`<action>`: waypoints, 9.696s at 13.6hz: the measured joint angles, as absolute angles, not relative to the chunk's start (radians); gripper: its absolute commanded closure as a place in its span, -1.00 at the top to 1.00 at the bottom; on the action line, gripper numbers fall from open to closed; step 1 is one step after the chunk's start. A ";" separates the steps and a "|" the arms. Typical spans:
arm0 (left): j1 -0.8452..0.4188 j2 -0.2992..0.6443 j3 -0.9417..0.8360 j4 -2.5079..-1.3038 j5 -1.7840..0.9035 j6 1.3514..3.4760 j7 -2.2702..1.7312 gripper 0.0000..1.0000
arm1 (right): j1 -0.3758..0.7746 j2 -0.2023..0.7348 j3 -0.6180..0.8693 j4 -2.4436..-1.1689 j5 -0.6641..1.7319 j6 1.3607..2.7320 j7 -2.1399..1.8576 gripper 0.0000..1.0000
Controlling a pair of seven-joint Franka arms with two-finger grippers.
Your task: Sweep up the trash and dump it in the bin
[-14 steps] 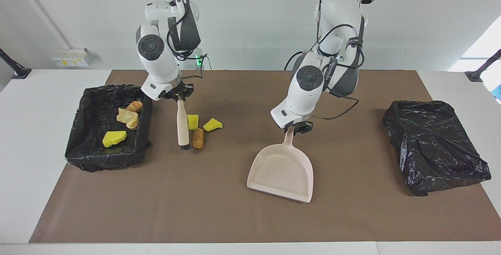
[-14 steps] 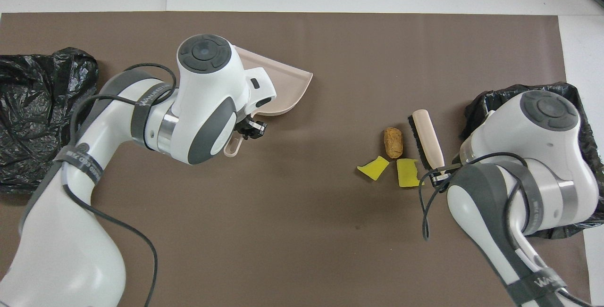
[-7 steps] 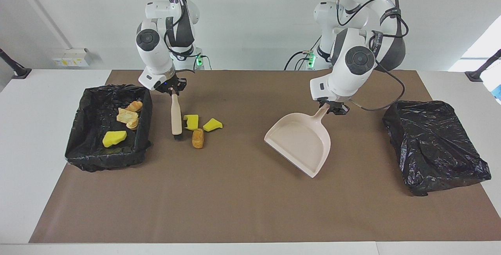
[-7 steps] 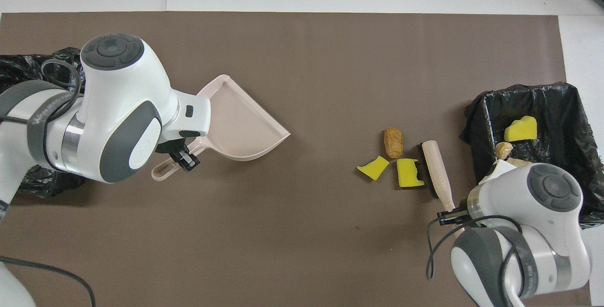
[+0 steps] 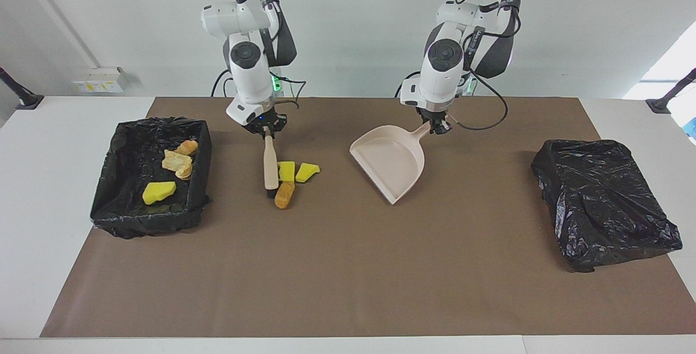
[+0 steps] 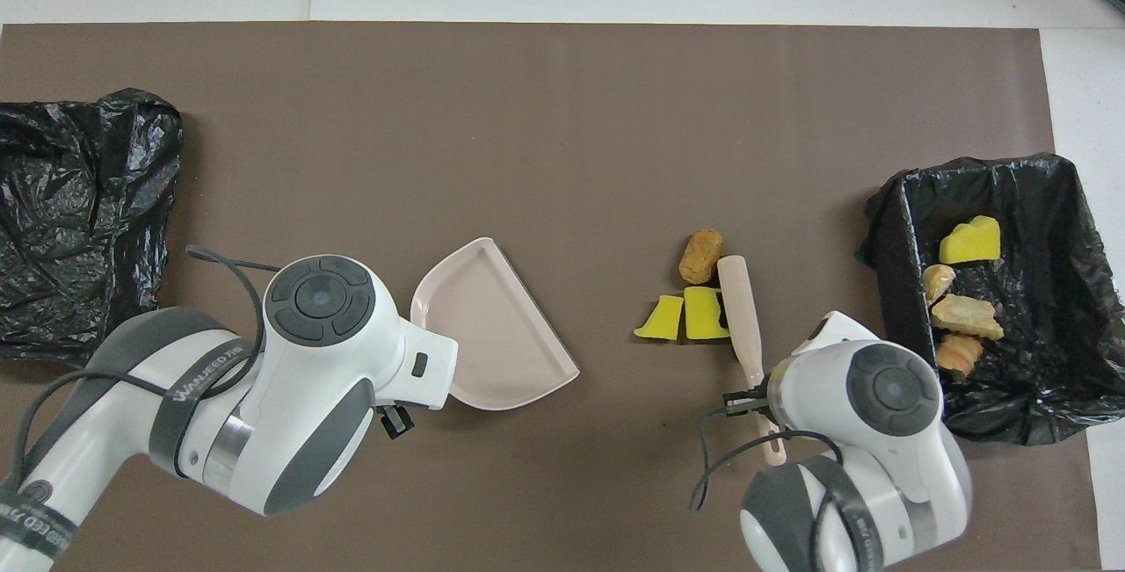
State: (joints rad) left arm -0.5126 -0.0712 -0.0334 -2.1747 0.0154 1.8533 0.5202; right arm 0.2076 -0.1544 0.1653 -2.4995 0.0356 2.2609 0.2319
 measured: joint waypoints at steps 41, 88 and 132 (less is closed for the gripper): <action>-0.464 -0.094 -0.017 -2.311 0.022 2.126 0.505 -1.00 | 0.236 0.297 0.175 -1.898 -0.135 2.043 -0.124 -1.00; 0.501 -0.061 0.007 -1.837 0.061 1.852 1.189 -1.00 | 0.757 0.086 0.251 -2.174 0.167 2.091 0.830 -1.00; 0.307 0.091 -0.002 -1.389 0.491 1.709 1.375 -1.00 | -0.106 0.021 0.106 -1.574 -0.058 1.596 0.043 1.00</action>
State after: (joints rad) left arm 0.3072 0.0911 -0.0016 -1.3894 0.4909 1.7088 1.3746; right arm -0.1057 0.0213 0.1059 -1.5739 -0.0579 1.5962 0.0432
